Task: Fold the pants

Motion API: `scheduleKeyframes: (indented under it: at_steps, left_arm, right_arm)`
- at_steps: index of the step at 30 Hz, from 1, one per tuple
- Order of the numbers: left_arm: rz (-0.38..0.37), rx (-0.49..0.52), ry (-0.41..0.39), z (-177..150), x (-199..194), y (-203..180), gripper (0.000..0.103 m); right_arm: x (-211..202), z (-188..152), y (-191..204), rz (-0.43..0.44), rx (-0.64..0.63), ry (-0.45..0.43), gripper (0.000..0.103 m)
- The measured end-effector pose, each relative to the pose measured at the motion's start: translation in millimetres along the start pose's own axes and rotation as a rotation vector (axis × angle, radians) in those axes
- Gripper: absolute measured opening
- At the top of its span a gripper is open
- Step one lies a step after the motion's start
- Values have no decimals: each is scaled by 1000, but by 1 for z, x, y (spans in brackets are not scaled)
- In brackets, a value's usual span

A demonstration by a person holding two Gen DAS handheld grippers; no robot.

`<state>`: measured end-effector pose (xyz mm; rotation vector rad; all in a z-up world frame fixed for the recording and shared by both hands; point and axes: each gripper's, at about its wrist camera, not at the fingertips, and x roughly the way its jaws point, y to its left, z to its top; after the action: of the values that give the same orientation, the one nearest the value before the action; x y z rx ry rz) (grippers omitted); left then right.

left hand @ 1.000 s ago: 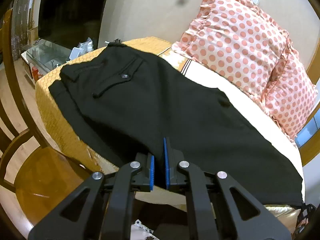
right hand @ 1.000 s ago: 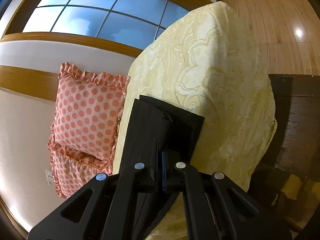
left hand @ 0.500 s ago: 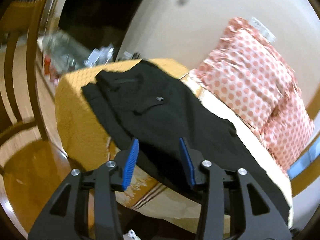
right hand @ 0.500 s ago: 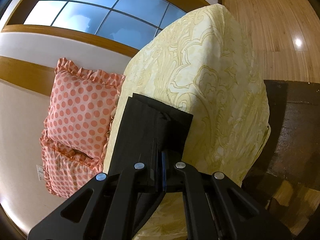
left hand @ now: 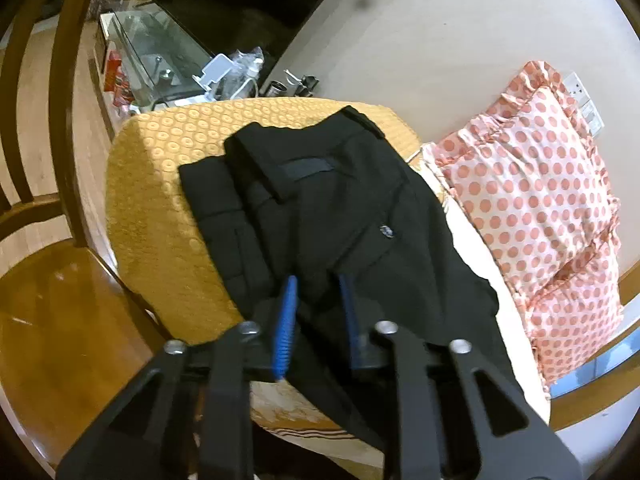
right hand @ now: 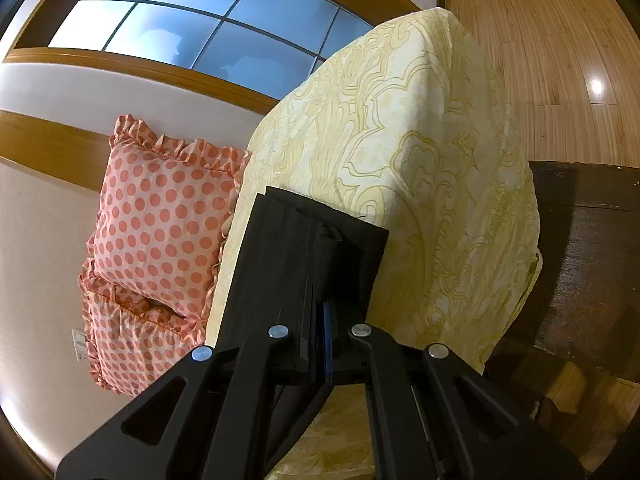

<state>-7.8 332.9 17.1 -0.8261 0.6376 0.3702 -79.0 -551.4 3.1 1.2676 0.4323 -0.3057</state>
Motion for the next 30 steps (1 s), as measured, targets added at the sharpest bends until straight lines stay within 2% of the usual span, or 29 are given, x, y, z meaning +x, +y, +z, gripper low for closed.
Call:
scheduleKeyframes:
  at_steps: [2,5,7,12,13,16,19,21,23,28,29,30]
  left_arm:
    - [-8,-24,0,-1,-1,7,8]
    - [-31,-72,21,-3,-5,16,7]
    - [-42,-87,34,-4,-7,18,11]
    - [-102,-100,69,-13,-11,12,37]
    - [-114,-102,76,-16,-11,9,39]
    - [-180,-124,120,-21,-6,2,42]
    - [-192,-139,122,-21,-2,0,41]
    - [-196,-157,118,-17,0,1,39]
    - [-181,-169,102,-11,1,4,30]
    - [-165,-220,71,0,2,21,25]
    - [-151,-221,62,1,1,22,20]
    - [-133,-218,52,2,0,23,10]
  right_arm:
    - [1,0,1,1,1,1,2]
    - [1,0,1,2,1,1,2]
    - [1,0,1,4,3,1,2]
    - [1,0,2,6,3,1,2]
    - [1,0,2,6,2,1,2]
    - [1,0,2,6,2,2,2]
    - [1,0,2,7,3,1,2]
    - [2,0,3,8,3,1,2]
    - [1,0,2,8,2,0,2]
    - [1,0,2,9,2,2,2]
    - [2,0,3,7,0,1,2]
    - [1,1,3,6,-2,1,2]
